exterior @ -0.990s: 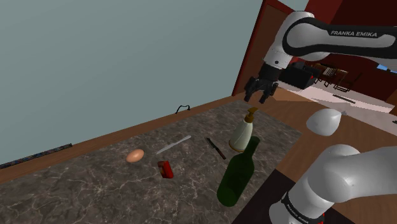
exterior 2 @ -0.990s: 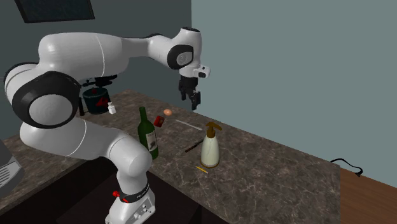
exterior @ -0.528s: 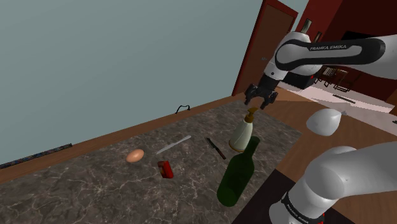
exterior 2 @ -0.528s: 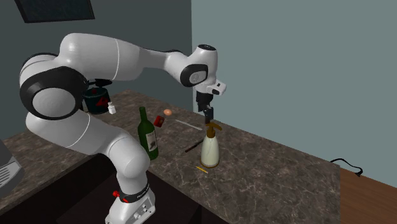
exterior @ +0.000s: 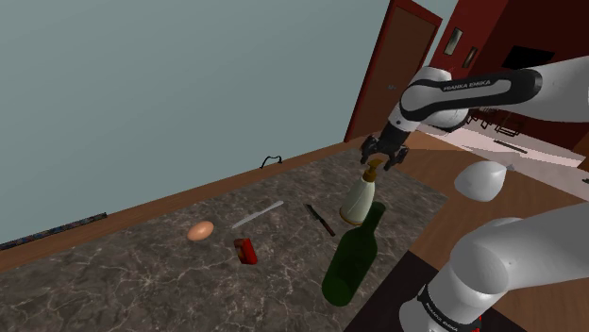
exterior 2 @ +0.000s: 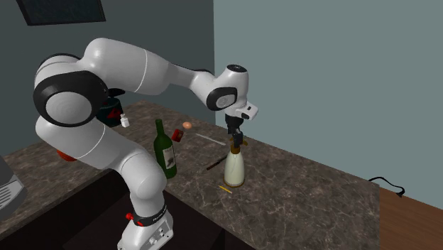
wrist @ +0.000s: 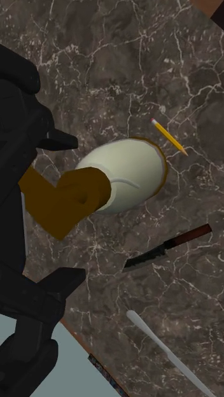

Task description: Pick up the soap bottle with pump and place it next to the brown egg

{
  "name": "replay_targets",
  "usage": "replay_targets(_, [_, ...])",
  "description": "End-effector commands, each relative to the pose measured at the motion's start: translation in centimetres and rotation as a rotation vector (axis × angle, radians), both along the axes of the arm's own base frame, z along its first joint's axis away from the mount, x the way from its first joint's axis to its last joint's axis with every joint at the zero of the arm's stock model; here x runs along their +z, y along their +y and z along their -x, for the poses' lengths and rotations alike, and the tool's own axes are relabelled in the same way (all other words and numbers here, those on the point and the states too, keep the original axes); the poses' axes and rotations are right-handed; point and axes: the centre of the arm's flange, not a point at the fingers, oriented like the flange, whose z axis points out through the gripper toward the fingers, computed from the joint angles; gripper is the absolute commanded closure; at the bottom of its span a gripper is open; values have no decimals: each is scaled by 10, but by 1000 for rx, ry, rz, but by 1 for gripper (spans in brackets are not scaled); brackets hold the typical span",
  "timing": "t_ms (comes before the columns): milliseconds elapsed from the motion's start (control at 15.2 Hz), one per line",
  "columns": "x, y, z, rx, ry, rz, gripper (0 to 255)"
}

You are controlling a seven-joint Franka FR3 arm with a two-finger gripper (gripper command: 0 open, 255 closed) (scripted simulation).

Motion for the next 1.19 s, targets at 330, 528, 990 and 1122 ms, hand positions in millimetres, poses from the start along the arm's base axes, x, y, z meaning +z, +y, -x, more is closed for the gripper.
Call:
replay_targets(330, [-14, 1, -2, -1, -1, 0, 0])
replay_targets(528, [-14, 1, -2, -1, -1, 0, 0])
replay_targets(990, [-14, 1, -1, -1, -1, 0, 255])
replay_targets(1122, [-14, 1, -1, -1, -1, 0, 255])
